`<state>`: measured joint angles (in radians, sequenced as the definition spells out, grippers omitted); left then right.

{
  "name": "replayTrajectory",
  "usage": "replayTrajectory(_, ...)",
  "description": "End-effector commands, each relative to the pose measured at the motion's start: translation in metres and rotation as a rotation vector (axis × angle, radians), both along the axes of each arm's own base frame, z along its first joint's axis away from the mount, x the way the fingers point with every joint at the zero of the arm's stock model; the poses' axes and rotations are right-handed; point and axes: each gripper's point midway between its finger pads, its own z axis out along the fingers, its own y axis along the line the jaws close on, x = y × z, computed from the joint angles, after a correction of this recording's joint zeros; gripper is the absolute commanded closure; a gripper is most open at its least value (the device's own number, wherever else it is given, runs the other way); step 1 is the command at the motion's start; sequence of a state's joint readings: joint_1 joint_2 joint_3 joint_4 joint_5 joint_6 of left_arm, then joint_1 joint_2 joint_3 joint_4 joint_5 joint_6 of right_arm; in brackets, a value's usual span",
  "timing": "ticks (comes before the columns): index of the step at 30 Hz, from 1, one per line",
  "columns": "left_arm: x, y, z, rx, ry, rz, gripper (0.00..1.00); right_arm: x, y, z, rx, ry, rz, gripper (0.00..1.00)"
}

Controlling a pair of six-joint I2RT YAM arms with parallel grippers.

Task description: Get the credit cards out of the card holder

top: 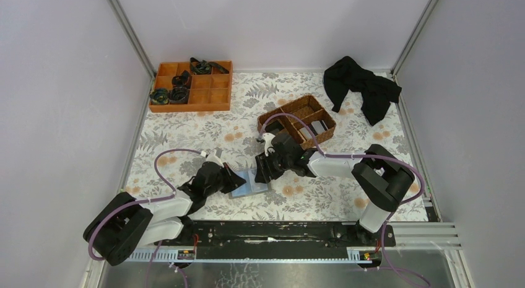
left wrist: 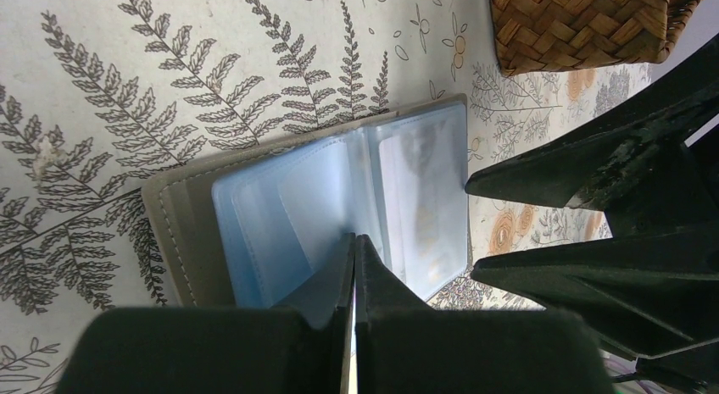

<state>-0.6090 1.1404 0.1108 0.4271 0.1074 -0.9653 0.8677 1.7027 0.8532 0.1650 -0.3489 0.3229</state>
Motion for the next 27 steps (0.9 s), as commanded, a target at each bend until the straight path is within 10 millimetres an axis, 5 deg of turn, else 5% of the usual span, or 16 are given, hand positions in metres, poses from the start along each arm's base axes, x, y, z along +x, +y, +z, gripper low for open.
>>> replayTrajectory(1, -0.014, 0.009, -0.019, 0.066, 0.052, -0.024, 1.0, 0.01, -0.001, 0.012, 0.017, -0.042, -0.032, 0.42)
replayTrajectory(14, -0.014, 0.009, -0.02, 0.066, 0.056, -0.024, 1.0, 0.007, 0.002, 0.004, 0.034, -0.014, -0.021, 0.42)
replayTrajectory(27, -0.013, 0.007, -0.019, 0.059, 0.053, -0.03, 1.0, 0.0, 0.02, 0.044, 0.171, -0.013, 0.039, 0.43)
